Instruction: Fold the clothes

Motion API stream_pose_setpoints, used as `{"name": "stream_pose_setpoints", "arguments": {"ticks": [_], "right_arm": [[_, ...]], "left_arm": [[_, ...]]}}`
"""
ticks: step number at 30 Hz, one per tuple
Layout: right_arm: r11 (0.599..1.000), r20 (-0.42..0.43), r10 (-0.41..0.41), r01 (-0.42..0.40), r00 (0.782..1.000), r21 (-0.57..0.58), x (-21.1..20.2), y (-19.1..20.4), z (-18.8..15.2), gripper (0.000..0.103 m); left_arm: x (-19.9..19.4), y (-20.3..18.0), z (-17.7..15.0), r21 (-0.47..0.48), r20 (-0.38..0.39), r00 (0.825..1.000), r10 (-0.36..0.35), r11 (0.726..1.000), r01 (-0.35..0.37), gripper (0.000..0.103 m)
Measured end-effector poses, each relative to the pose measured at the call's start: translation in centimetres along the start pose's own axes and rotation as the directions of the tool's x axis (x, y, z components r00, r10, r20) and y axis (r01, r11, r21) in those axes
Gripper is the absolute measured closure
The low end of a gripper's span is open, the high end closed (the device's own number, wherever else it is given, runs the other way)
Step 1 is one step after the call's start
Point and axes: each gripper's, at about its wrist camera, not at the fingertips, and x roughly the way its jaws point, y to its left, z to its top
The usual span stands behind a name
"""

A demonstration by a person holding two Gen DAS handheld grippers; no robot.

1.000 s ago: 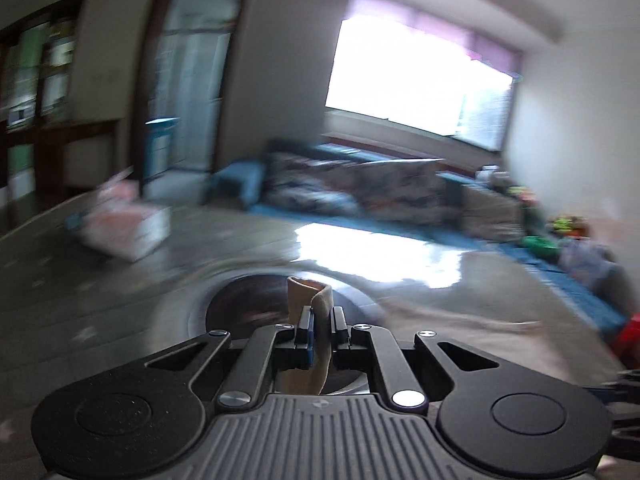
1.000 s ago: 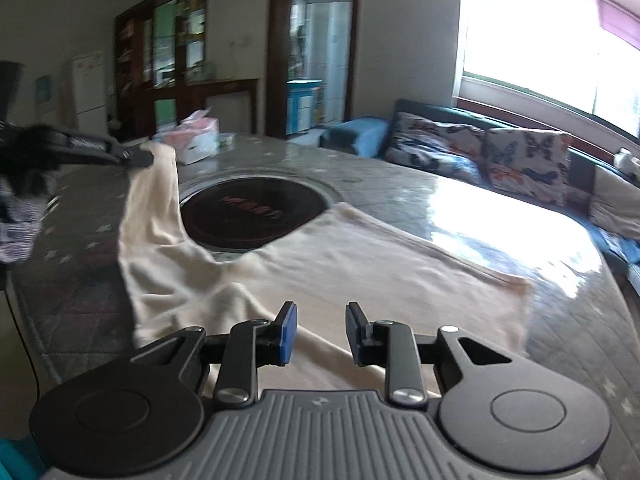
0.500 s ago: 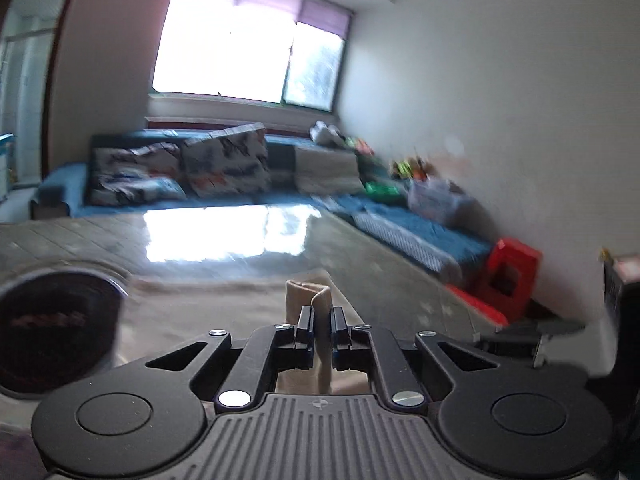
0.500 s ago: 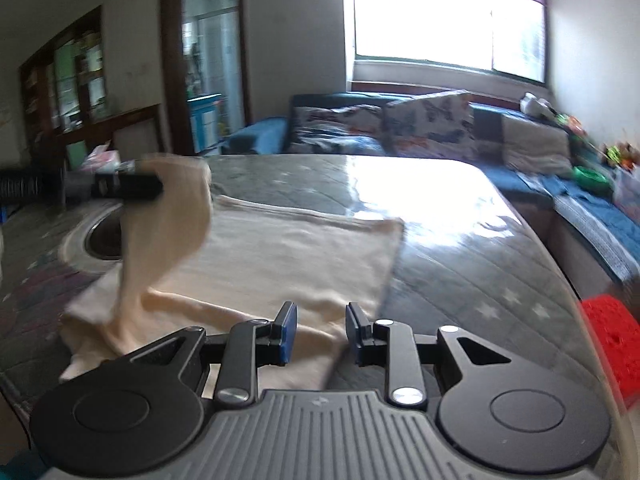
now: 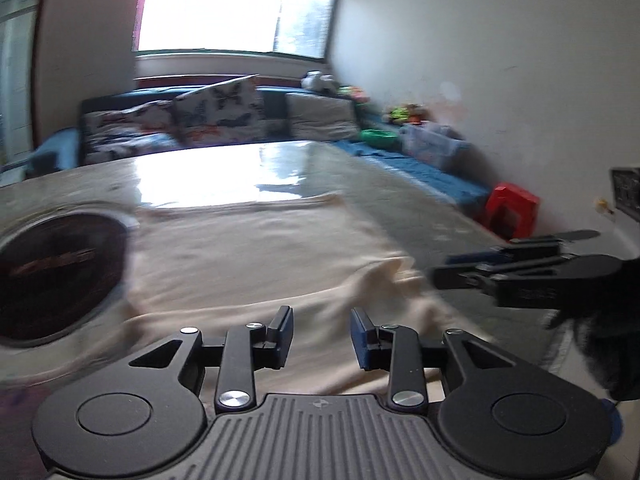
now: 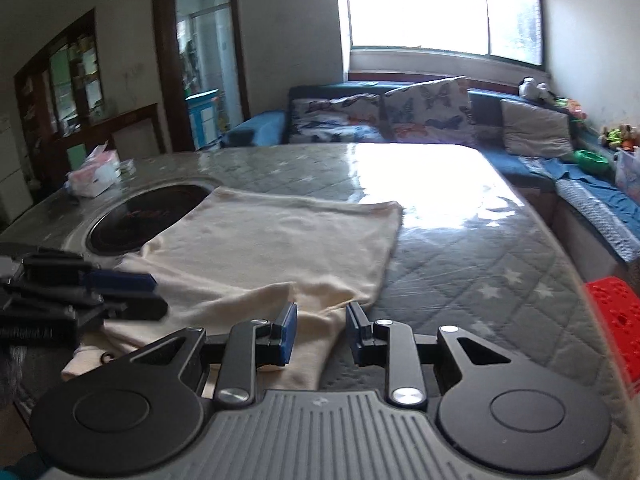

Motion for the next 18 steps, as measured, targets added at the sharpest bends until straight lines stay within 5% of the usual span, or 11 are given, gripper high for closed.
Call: {"name": "stream_pose_setpoints", "arguments": {"ticks": [9, 15, 18], "right_arm": [[0.999, -0.076, 0.034, -0.036, 0.997, -0.025, 1.4, 1.3, -0.8, 0.076], [0.998, -0.111, 0.035, -0.042, 0.993, -0.054, 1.6, 2.2, -1.1, 0.077], [0.997, -0.113, 0.022, -0.029, 0.993, -0.067, 1.5, 2.6, -1.0, 0.087]], "left_arm": [[-1.0, 4.4, -2.0, -0.013, -0.03, 0.994, 0.109, 0.994, -0.11, 0.069], [-2.5, 3.5, -2.7, 0.055, 0.004, 0.996, 0.092, 0.994, -0.092, 0.069], [-2.7, 2.8, -3.1, 0.125, 0.008, 0.998, 0.066, 0.99, -0.067, 0.069]]}}
